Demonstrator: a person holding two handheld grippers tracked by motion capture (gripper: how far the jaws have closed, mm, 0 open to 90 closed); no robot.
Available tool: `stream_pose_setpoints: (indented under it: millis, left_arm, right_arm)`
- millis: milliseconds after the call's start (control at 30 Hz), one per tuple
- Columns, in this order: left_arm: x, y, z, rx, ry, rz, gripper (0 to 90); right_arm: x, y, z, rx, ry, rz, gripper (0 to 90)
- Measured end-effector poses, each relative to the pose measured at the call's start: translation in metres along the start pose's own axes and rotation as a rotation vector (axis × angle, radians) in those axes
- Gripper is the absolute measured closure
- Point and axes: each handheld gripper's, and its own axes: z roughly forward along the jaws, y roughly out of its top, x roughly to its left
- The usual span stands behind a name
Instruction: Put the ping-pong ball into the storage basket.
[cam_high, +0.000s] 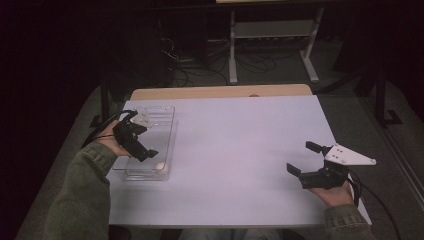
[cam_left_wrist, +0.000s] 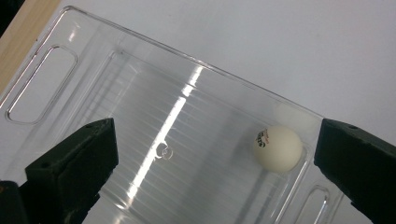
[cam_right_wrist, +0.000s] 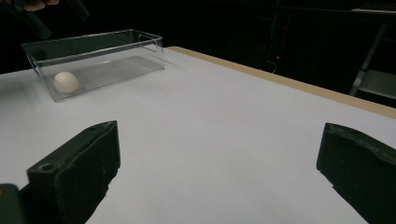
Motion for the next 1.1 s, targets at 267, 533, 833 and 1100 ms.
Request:
stream_pose_setpoints:
  millis: [267,533,833,1100]
  left_arm:
    - [-0.003,-0.004,-0.007,-0.081,0.021,-0.038,0.0]
    - [-0.004,-0.012,-0.014,-0.143,0.044,-0.079,0.0]
    - [-0.006,-0.025,-0.015,-0.211,0.059,-0.124,0.0]
    - [-0.009,-0.033,-0.022,-0.296,0.077,-0.166,0.0]
  right_arm:
    - [0.000,0.000,0.001,0.007,0.003,0.001,0.0]
    - [0.000,0.000,0.001,0.003,0.004,0.001,0.0]
    - [0.000,0.000,0.000,0.004,0.002,0.001,0.0]
    - [0.000,0.000,0.000,0.002,0.002,0.001,0.0]
